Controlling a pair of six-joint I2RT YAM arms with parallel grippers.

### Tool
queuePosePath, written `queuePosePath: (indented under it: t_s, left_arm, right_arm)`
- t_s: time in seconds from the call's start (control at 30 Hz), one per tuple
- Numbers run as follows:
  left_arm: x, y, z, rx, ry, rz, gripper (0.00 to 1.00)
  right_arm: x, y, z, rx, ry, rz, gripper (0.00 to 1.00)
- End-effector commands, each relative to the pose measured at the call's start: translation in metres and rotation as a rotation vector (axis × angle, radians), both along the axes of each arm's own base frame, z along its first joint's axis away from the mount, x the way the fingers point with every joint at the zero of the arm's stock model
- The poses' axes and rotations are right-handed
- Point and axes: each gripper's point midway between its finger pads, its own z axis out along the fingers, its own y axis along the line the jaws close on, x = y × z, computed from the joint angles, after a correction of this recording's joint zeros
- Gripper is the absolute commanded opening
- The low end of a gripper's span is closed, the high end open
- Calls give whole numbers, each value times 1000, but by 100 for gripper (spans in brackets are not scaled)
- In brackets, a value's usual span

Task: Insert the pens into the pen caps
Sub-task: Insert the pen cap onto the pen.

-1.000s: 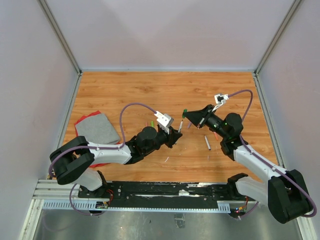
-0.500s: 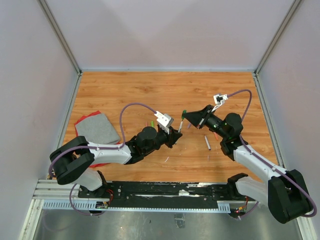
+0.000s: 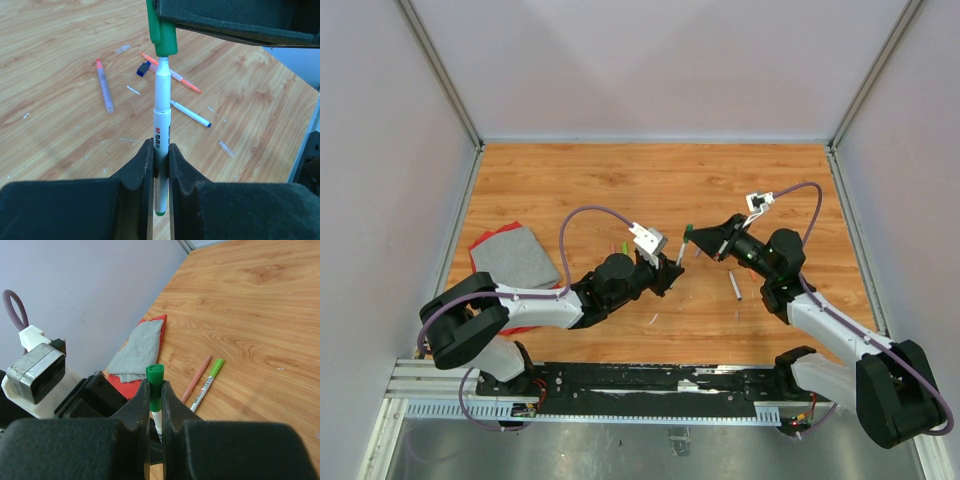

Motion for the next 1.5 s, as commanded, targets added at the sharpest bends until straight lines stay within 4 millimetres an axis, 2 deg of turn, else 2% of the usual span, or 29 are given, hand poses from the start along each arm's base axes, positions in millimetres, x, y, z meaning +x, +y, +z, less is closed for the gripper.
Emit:
queuePosePath:
  t_s: [0.0, 0.33, 0.5, 0.63, 0.87, 1.0, 1.17, 1.27, 1.47]
  left_arm:
    - [1, -3, 18, -39, -49, 3, 0]
    - [1, -2, 18, -38, -47, 8, 1]
    - [2, -1, 18, -42, -42, 14, 1]
    - [2, 0, 17, -42, -39, 20, 0]
    - [3, -1, 17, -43, -36, 22, 0]
    - [4, 1, 18, -42, -39, 31, 1]
    - [4, 1, 17, -39, -39, 32, 1]
    - [4, 1, 17, -39, -39, 34, 0]
    - [4, 1, 17, -40, -41, 32, 0]
  right_arm:
    - [-11, 8, -9, -16, 1, 45, 1]
    - [-21, 20, -30, -72, -4, 77, 1]
    - [-27, 20, -48, -108, -18, 57, 2]
    - [-32, 20, -60, -98, -16, 49, 7]
    - [-42, 31, -76, -111, -12, 92, 21]
    - [-41, 28, -69, -105, -39, 68, 34]
    - [-34, 12, -58, -146, -52, -28, 52]
    - [-31, -3, -58, -213, -20, -104, 60]
    - [-21, -28, -30, -266, -47, -235, 67]
